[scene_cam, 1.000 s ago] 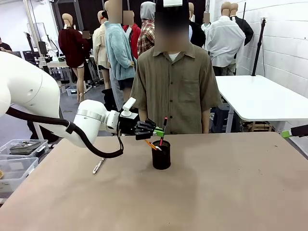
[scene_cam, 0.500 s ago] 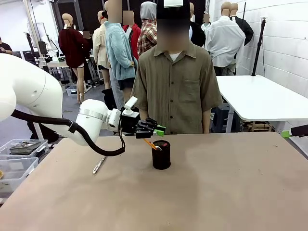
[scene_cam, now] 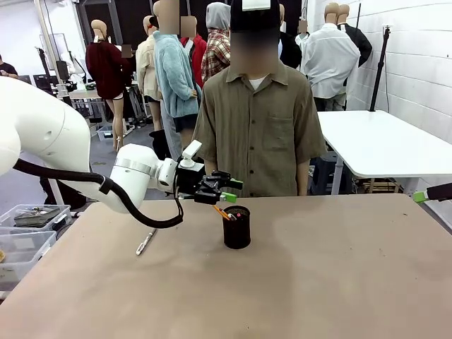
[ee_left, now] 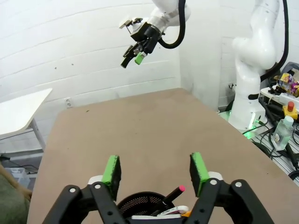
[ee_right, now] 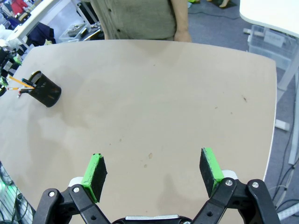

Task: Place the pens into the pen holder.
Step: Pick up a writing instrument from the table and place it into the Pen holder.

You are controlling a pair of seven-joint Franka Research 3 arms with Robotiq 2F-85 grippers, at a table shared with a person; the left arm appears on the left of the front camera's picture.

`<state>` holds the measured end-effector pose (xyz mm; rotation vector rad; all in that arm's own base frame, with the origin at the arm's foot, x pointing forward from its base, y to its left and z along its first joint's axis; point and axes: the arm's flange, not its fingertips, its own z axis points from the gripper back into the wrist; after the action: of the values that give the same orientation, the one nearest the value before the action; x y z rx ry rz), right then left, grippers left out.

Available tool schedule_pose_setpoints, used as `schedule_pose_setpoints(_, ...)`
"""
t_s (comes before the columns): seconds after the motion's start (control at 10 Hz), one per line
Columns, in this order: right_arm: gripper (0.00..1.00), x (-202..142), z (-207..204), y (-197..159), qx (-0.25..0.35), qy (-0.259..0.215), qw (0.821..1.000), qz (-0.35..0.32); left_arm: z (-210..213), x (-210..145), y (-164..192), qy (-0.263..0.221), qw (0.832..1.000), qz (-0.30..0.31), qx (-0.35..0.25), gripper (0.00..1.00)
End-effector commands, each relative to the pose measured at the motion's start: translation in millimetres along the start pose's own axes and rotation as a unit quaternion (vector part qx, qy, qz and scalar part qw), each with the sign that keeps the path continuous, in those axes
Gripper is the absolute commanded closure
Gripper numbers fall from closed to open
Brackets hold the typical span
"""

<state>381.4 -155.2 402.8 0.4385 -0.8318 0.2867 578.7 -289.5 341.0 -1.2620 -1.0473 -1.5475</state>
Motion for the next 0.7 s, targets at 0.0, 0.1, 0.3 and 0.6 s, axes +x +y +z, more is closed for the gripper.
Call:
schedule_pose_setpoints(0.0,0.0,-2,0,-1,-0.003,0.006,1.0,0.004,16,31,-37,0.044,0.998,0.019,0.045,0.0)
schedule_pose_setpoints(0.1,0.0,-2,0,-1,-0.003,0.006,1.0,0.004,37,61,-70,0.075,0.992,0.018,0.102,0.0)
schedule_pose_setpoints(0.3,0.0,-2,0,-1,-0.003,0.006,1.0,0.004,69,103,-118,0.143,0.963,0.045,0.224,0.0)
schedule_pose_setpoints(0.6,0.0,-2,0,-1,-0.003,0.006,1.0,0.004,113,155,-180,0.178,0.893,0.154,0.383,0.0)
